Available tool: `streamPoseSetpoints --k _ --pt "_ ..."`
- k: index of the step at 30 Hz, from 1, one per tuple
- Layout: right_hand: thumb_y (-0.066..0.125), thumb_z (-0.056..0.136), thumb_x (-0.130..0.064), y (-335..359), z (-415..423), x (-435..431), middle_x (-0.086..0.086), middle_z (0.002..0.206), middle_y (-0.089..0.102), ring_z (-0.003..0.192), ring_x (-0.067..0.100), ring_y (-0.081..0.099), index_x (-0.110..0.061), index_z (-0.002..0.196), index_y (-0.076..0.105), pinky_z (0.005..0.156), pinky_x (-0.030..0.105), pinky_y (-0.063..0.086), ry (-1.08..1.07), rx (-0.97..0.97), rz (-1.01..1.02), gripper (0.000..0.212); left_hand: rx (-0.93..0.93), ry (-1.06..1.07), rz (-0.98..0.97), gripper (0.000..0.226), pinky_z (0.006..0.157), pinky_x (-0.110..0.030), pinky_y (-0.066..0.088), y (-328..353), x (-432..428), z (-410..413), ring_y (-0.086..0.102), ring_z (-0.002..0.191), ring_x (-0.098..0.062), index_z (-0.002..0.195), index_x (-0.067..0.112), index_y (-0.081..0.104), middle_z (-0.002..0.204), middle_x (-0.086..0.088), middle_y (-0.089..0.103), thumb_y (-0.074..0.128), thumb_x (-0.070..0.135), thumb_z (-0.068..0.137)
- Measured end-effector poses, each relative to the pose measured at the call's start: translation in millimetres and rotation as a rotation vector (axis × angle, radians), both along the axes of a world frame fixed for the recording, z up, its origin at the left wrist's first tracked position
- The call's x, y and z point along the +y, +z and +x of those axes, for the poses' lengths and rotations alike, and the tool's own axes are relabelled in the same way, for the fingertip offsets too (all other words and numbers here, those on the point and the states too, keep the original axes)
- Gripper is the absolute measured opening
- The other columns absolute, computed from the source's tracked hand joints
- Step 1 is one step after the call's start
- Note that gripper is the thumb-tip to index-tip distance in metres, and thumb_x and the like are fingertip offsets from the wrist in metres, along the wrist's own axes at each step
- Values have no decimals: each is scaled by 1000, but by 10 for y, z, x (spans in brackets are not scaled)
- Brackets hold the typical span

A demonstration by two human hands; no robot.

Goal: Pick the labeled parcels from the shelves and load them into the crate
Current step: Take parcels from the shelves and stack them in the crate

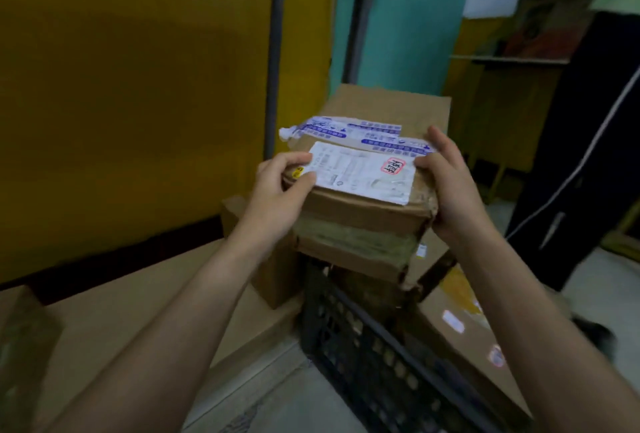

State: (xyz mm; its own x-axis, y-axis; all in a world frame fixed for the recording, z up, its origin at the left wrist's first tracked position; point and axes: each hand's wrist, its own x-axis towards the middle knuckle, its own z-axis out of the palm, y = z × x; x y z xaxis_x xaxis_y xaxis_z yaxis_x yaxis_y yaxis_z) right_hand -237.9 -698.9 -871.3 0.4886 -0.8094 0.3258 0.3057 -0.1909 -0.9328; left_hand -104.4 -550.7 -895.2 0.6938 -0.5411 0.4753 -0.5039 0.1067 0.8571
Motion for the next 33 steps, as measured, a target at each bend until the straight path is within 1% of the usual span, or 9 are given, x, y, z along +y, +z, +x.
streamPoseSetpoints --k 3,7,14,17,20,23,27,30,33 --pt "42 90 -8 -111 -136 -442 -1 145 37 124 18 46 -23 140 36 104 38 41 -128 50 8 52 9 -87 -40 13 90 -20 38 -72 -566 -76 51 93 -1 103 18 59 117 -6 54 55 15 91" --pt "45 90 -16 -452 -88 -948 3 149 30 133 21 35 -24 140 35 111 45 31 -268 142 -2 51 119 -66 -65 15 110 -28 25 -361 -1214 -137 28 137 -13 104 11 60 139 -1 40 50 16 94" --pt "44 91 -27 -577 -159 -1278 6 153 22 137 25 28 -24 139 38 114 44 25 -291 352 94 49 69 -87 182 26 106 -28 18 -551 -1706 -195 7 143 -18 119 33 48 154 -3 10 41 40 95" --pt "49 87 -30 -362 -289 -1213 10 155 8 141 30 12 -29 136 43 116 41 14 -379 629 -90 49 2 -41 191 25 107 -29 16 -567 -1663 -166 6 143 -18 117 36 50 154 -3 8 42 41 94" --pt "51 87 -30 -122 -251 -944 13 151 22 141 26 13 -28 133 47 114 39 11 -451 717 -472 47 -133 -42 176 32 101 -23 16 -598 -1553 -105 15 139 -15 124 33 50 151 -2 15 44 39 94" --pt "52 88 -23 -84 -36 -513 10 144 35 137 21 24 -20 129 51 110 29 18 -310 485 -714 41 -211 -41 209 39 101 -22 17 -681 -1349 54 19 138 -14 134 32 42 151 -2 19 44 35 95" --pt "54 87 -15 -335 446 -68 8 131 50 125 16 41 -12 125 54 94 12 23 -61 302 -807 38 -149 133 357 43 105 -25 19 -1016 -798 527 25 138 -20 139 23 36 148 -8 30 43 26 97" --pt "54 89 -21 -783 1009 10 9 133 47 124 20 43 -14 132 46 92 14 27 150 471 -714 45 -123 277 563 45 107 -32 27 -1343 -312 806 33 134 -25 140 17 35 145 -11 35 43 23 96" --pt "49 91 -39 -1354 1563 -44 14 150 24 138 32 22 -19 144 25 110 39 24 294 895 -698 61 -185 319 700 45 108 -29 25 -1654 141 930 33 134 -23 140 16 35 145 -8 38 43 24 96"
